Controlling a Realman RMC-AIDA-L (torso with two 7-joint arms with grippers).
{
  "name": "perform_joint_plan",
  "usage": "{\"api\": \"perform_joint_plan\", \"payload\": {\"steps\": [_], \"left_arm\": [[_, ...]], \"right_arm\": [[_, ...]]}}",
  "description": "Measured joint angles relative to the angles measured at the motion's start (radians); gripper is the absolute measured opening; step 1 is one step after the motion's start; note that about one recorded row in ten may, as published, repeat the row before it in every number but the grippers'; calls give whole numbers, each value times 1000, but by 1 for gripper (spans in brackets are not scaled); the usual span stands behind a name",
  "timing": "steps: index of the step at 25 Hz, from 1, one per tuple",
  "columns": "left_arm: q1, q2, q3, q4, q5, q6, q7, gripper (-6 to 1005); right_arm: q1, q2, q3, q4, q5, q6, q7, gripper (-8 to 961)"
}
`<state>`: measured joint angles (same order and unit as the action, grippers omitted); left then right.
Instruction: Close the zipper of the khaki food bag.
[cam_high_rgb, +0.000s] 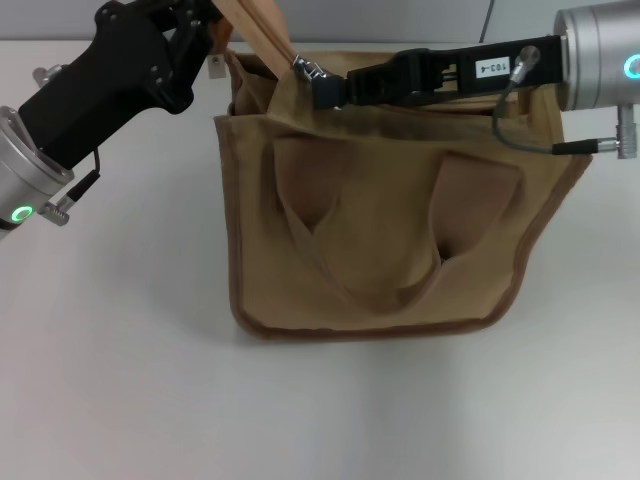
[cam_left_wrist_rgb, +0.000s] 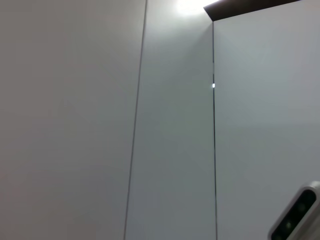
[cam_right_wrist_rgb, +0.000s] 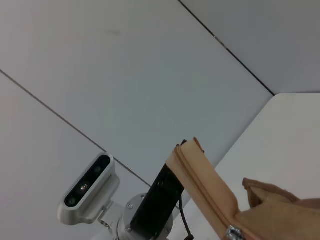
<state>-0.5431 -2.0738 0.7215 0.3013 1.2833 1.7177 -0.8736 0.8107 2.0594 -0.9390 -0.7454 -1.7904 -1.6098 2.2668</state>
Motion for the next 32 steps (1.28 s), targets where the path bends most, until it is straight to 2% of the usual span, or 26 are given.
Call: {"api": "perform_joint_plan", "payload": {"steps": [12,23,32], "left_arm": [[28,0,-16,-1,-20,-40,3,16],[43,1,-19,-1,-36,-64,2,16],[60,1,-19,-1,-38,-70,-2,16]], "right_arm": [[-48,-26,37,-4,0,-45,-26,9],[-118,-61,90,-8,0,-123,-44,11],[-169,-103,127,4,-8,-176,-84,13]]}}
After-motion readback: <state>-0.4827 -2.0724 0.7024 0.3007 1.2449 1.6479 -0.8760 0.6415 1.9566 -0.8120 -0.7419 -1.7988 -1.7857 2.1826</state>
